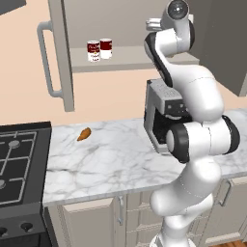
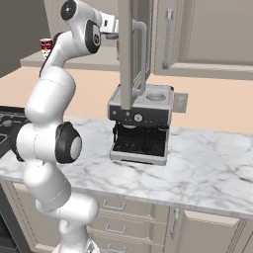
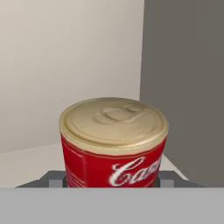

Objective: Stack two cans on top of the other two cans in the cabinet.

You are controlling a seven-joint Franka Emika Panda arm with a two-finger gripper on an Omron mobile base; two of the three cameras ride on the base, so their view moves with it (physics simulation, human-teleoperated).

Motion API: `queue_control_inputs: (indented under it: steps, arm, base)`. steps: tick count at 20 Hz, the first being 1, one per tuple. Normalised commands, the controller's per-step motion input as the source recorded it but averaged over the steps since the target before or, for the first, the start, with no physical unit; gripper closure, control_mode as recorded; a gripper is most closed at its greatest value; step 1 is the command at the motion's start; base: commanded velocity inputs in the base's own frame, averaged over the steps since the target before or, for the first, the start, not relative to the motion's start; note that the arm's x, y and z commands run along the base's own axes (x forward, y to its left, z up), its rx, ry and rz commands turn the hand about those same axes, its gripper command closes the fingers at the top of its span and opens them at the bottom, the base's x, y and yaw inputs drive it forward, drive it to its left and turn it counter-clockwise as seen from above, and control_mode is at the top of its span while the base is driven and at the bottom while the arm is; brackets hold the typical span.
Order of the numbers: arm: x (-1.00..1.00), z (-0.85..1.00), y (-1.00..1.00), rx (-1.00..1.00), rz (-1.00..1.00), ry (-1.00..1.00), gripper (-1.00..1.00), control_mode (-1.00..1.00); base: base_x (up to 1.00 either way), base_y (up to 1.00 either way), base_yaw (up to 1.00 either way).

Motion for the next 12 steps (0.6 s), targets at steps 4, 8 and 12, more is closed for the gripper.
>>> queue_control_inputs:
  steps: [4, 8, 12]
  arm:
    - [-0.02, -0.03, -0.29, 0.0, -0.01, 0.0, 1.0, -1.0]
    - [0.14, -0.05, -0.1, 0.0, 0.0, 0.0, 1.0, -1.0]
    - [0.02, -0.1, -0.02, -0.01, 0.0, 0.0, 1.0, -1.0]
  base:
    - [0.0, 0.0, 0.0]
    - [0.0, 0.0, 0.0]
    - [0.0, 0.0, 0.0]
